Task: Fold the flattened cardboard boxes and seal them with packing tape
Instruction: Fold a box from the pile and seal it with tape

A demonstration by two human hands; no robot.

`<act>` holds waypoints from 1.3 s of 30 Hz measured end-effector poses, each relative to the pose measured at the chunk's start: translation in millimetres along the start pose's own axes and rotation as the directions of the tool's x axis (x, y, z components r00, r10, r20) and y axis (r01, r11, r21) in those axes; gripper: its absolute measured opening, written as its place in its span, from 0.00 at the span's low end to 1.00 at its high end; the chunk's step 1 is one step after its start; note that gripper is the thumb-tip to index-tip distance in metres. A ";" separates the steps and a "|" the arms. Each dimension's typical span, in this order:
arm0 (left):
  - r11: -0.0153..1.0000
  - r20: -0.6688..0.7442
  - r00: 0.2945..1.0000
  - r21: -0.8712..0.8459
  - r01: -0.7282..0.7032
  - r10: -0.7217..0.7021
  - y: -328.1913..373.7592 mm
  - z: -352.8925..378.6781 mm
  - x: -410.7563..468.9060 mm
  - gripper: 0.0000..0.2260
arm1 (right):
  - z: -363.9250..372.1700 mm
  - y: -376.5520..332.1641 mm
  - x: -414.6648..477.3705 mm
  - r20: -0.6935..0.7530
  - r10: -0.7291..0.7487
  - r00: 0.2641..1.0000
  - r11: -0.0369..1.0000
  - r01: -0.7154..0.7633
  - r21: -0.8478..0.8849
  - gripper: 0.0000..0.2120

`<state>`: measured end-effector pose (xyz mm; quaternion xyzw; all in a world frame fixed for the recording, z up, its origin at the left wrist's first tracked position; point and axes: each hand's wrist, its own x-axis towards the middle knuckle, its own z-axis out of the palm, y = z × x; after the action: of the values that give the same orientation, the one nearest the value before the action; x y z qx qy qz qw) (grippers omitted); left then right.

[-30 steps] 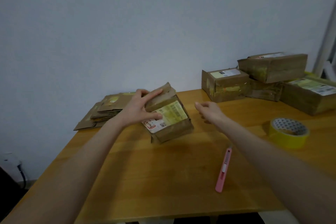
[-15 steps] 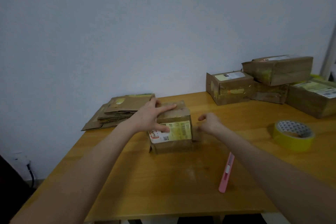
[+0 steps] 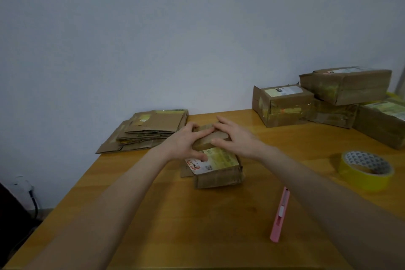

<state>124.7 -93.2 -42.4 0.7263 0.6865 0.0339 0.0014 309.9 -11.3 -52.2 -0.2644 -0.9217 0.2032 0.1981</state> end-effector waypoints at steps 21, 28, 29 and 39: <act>0.992 0.033 0.995 -0.077 0.099 -0.097 -13.1 16.0 -33.3 0.41 | 17.3 -7.9 12.0 0.193 0.081 0.978 0.961 -0.128 0.246 0.33; 0.956 0.033 0.994 0.279 0.093 -0.106 13.1 18.3 -9.5 0.41 | 16.9 4.2 -3.7 0.209 0.068 0.975 0.984 -0.031 -0.176 0.31; 0.953 0.040 0.992 0.282 0.106 -0.122 12.9 18.8 -9.9 0.41 | 19.6 3.4 -4.2 0.203 0.073 0.976 0.982 -0.034 -0.188 0.31; 0.959 0.095 0.985 0.259 0.118 -0.147 18.9 15.5 -11.1 0.40 | 16.2 0.0 -4.8 0.230 0.110 0.967 0.982 -0.069 -0.178 0.32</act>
<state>143.7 -104.7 -57.5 0.6738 0.7311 -0.0951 -0.0498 306.1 -18.4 -67.0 -0.2954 -0.9398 0.1634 0.0534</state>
